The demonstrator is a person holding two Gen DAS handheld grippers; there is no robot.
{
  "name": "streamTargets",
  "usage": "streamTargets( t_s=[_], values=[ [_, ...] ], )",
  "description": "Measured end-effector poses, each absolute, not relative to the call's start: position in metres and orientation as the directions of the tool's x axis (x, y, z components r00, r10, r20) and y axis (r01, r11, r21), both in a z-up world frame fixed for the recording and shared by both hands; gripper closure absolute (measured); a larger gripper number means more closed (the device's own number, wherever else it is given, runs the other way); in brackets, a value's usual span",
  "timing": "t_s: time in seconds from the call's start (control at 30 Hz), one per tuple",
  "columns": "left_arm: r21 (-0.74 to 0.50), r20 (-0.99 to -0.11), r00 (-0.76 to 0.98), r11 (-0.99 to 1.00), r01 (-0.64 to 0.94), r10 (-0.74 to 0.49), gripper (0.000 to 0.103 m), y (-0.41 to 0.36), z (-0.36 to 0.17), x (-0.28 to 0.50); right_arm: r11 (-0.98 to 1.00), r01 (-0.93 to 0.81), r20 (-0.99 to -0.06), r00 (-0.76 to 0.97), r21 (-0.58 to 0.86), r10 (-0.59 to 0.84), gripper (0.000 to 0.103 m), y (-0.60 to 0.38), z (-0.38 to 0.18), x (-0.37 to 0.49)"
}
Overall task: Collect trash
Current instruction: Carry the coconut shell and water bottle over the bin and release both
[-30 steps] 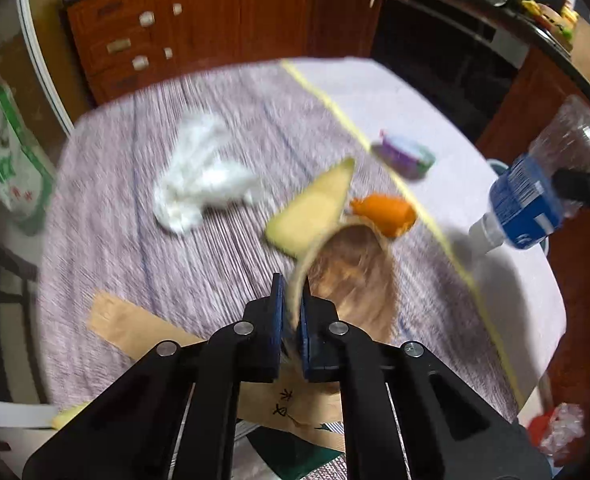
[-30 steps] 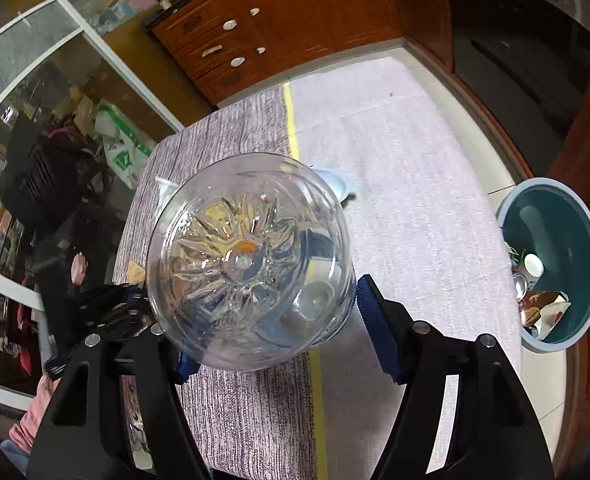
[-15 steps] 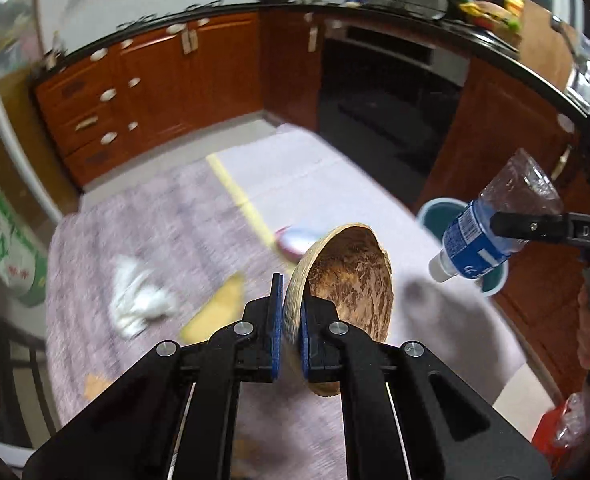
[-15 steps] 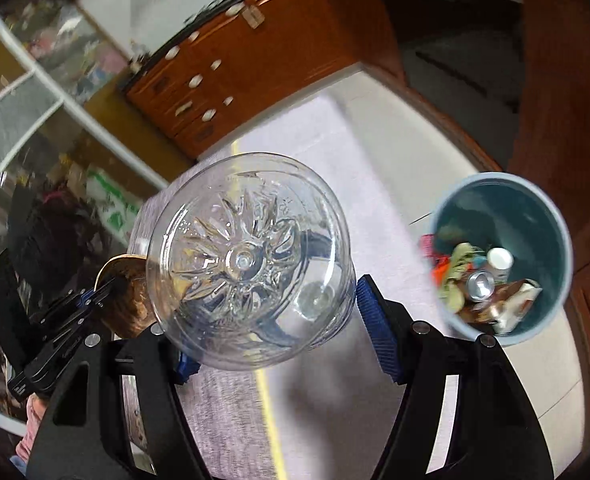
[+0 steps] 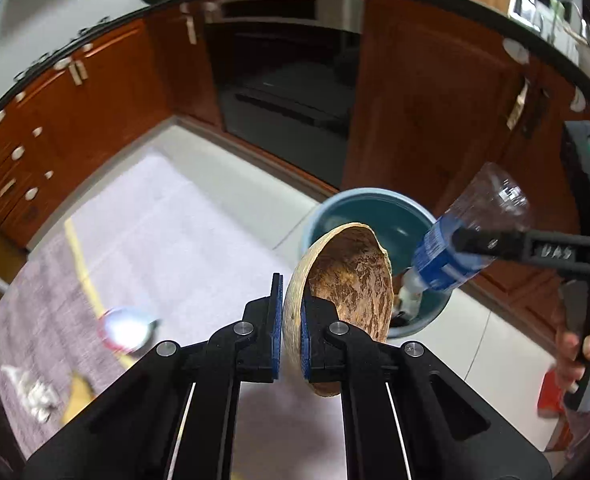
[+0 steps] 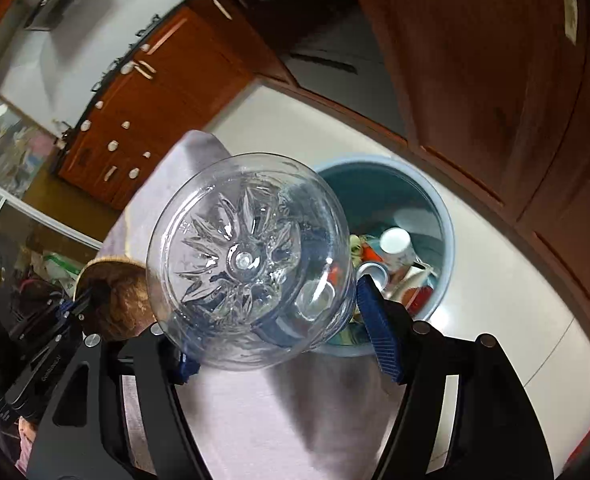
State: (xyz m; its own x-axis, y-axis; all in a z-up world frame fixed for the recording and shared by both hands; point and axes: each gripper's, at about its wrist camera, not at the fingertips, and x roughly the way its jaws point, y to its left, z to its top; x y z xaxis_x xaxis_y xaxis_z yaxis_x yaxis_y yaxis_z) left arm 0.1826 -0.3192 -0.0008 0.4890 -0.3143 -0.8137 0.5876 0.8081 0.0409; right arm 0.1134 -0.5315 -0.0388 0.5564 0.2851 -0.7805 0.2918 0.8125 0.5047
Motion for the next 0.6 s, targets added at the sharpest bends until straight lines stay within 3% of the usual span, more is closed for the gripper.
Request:
streamTargets(
  t_s=[0.33,0.6],
  values=[
    [0.06,-0.857,0.433,0.781,0.622,-0.279,0.095,-0.374,-0.041,0.209,0.736,0.354,-0.801,0.42,0.577,0.427,0.036,-0.55,-0.11,0.144],
    [0.06,-0.882,0.394,0.768,0.638,-0.258,0.095,-0.393,-0.063,0.218,0.731,0.377,-0.809,0.416,0.569,0.415,0.028,-0.559,-0.119,0.144]
  ],
)
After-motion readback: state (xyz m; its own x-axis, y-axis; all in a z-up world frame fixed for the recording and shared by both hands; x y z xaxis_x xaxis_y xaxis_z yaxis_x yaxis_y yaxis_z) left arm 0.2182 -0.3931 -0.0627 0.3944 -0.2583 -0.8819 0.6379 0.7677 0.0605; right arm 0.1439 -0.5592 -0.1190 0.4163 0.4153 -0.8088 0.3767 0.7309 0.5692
